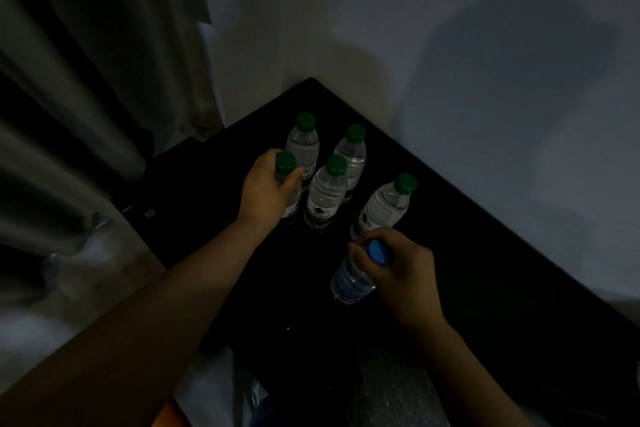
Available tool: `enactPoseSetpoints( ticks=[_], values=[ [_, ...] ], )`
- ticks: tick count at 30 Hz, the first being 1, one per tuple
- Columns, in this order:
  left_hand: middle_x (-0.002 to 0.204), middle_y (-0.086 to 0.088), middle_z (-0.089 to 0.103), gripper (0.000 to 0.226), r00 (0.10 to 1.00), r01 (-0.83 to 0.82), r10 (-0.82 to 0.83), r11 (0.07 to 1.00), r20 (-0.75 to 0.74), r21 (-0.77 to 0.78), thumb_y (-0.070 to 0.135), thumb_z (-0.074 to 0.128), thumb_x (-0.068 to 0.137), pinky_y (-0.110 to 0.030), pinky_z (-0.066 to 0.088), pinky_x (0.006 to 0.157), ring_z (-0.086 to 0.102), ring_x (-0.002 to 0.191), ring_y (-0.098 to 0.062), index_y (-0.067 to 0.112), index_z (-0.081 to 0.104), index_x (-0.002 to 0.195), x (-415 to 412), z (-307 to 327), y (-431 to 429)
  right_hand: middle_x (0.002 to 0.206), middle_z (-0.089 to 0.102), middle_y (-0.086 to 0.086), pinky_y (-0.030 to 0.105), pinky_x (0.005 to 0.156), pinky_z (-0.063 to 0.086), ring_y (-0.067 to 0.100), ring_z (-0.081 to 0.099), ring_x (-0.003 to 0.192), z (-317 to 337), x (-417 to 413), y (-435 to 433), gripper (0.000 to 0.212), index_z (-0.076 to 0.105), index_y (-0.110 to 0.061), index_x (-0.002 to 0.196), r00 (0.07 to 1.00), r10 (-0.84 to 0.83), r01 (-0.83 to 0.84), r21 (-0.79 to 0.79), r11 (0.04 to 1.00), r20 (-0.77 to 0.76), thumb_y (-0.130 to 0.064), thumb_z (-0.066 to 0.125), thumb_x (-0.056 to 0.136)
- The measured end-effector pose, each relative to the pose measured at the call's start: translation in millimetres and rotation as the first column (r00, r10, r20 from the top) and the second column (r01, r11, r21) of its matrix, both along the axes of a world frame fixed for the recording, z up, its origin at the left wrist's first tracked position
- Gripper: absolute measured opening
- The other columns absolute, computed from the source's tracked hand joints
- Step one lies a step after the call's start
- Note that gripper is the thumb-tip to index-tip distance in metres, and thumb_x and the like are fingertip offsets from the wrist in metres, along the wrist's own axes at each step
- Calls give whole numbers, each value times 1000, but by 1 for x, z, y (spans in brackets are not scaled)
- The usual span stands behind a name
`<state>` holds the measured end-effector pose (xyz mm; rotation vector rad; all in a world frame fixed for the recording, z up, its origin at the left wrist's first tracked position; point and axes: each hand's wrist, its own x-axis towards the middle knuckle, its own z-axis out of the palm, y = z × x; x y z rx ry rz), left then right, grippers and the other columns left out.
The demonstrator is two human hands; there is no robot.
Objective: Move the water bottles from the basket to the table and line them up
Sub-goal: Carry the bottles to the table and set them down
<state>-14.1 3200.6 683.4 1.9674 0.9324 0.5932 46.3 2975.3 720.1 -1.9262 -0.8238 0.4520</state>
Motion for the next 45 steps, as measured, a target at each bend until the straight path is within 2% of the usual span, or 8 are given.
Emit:
enactPoseSetpoints(
  ticks=[8,19,29,31,35,39,42,45],
  values=[
    [96,-18,58,25,1000,24,-25,999,-13,-33,25,62,90,-30,43,75,58,88,-28,2,54,97,0,1,3,84,68,4,33,70,56,16,65,78,-7,17,35,15,67,-5,86,984,-74,73,11,997,160,-15,76,80],
    [99,-20,58,26,1000,3,-4,998,-18,-59,24,63,89,-35,47,79,59,90,-30,1,53,97,0,5,4,82,67,4,42,69,55,15,63,77,-20,27,59,15,64,-11,84,986,-108,114,-42,993,123,-22,73,84],
    [99,-16,58,26,997,-23,20,998,-71,-50,23,65,88,-21,35,70,53,83,-18,2,54,99,3,8,5,86,66,3,45,72,55,15,62,78,-15,22,54,13,61,-16,90,986,-106,119,-100,988,125,-21,71,84],
    [99,-15,58,25,996,-7,2,998,-87,-57,20,65,88,-22,36,71,52,84,-18,2,54,101,4,12,5,90,64,-2,39,74,56,10,61,79,-11,24,51,18,61,-18,98,990,-69,82,-110,991,123,-23,71,85],
    [97,-15,59,22,981,94,-88,995,-170,23,18,66,86,-26,41,69,56,85,-22,2,54,96,0,25,6,104,55,-15,-1,71,41,-8,53,82,1,23,38,42,57,-20,125,994,-38,54,-155,986,103,-27,70,85],
    [111,-19,57,32,924,266,-189,943,-333,203,17,67,85,-40,50,83,58,100,-32,2,57,111,-3,52,-4,122,62,-2,18,90,43,11,58,110,23,21,4,42,59,-17,125,984,-33,64,-173,983,175,-23,70,85],
    [113,-20,59,36,916,337,-214,870,-340,360,14,66,84,-37,49,83,57,102,-33,0,59,116,-8,69,-16,113,65,2,28,85,51,15,61,98,36,20,-13,28,63,-18,112,973,89,-6,-359,933,214,-25,68,85],
    [114,-16,60,37,878,433,-286,814,-383,387,18,66,83,-37,49,82,57,101,-30,5,60,117,-13,88,-47,112,63,4,28,80,49,18,60,99,50,23,-38,29,61,-15,111,935,300,-113,-644,756,187,-29,65,86]
  ],
)
